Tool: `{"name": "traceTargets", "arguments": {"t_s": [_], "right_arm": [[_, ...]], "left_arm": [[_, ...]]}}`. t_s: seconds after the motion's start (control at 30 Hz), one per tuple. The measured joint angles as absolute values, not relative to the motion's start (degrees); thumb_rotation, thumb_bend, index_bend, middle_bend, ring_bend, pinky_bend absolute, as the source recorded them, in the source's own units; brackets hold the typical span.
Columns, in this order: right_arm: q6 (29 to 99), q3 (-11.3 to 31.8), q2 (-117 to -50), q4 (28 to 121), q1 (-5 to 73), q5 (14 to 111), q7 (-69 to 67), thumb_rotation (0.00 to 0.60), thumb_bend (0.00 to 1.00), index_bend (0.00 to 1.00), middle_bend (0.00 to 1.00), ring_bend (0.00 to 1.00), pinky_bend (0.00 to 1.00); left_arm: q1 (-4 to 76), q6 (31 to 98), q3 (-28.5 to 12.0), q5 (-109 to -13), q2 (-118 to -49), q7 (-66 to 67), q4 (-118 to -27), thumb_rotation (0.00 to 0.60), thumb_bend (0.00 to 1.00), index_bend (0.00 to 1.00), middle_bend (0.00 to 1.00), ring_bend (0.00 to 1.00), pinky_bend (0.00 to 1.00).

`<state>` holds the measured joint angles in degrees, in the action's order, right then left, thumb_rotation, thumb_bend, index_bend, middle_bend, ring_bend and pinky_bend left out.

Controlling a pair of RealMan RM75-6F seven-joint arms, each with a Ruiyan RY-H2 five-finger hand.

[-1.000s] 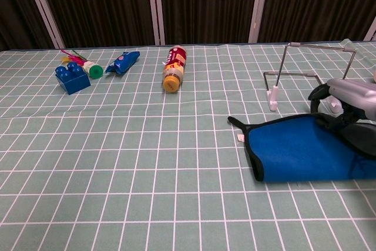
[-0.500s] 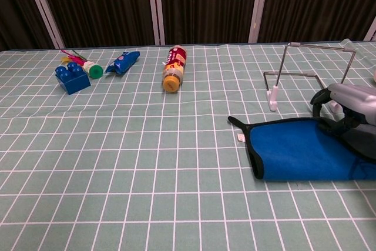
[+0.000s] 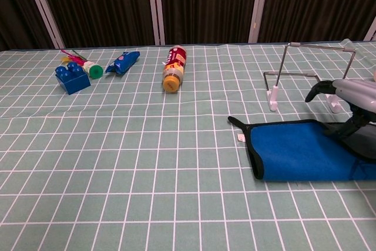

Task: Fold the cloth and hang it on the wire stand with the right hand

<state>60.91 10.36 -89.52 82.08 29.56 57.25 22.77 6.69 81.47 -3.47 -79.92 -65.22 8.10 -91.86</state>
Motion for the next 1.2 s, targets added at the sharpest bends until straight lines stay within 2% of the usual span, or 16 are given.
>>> {"name": "traceTargets", "arguments": {"t_s": [0.27, 0.53, 0.73, 1.0, 1.2], "right_arm": [[64.12, 6.23, -83.27, 87.22, 26.97, 66.59, 20.47, 0.6, 0.21, 0.22, 0.05, 0.0, 0.0], [66.64, -0.86, -78.34, 86.85, 23.68, 77.48, 17.53, 0.6, 0.22, 0.31, 0.05, 0.0, 0.0], [67.92, -3.82, -79.04, 80.98, 22.52, 83.22, 16.83, 0.6, 0.24, 0.33, 0.05, 0.0, 0.0], [69.66, -5.35, -81.62, 74.5, 21.5, 87.77, 16.78, 0.6, 0.24, 0.35, 0.05, 0.0, 0.0], [71.41, -5.58, -84.09, 68.27, 21.09, 90.39, 17.06, 0.6, 0.27, 0.47, 0.07, 0.0, 0.0]], "left_arm": [[6.12, 82.82, -3.07, -81.45, -64.5, 6.96, -92.51, 0.6, 0.0, 0.0, 0.0, 0.0, 0.0], [5.89, 83.41, -2.8, -82.32, -64.22, 7.03, -93.15, 0.6, 0.0, 0.0, 0.0, 0.0, 0.0], [6.14, 82.77, -2.84, -81.81, -64.65, 7.94, -92.99, 0.6, 0.0, 0.0, 0.0, 0.0, 0.0], [6.38, 82.1, -3.05, -81.01, -65.01, 8.33, -92.45, 0.6, 0.0, 0.0, 0.0, 0.0, 0.0], [6.43, 81.99, -3.15, -80.81, -65.06, 8.22, -92.33, 0.6, 0.0, 0.0, 0.0, 0.0, 0.0]]}}
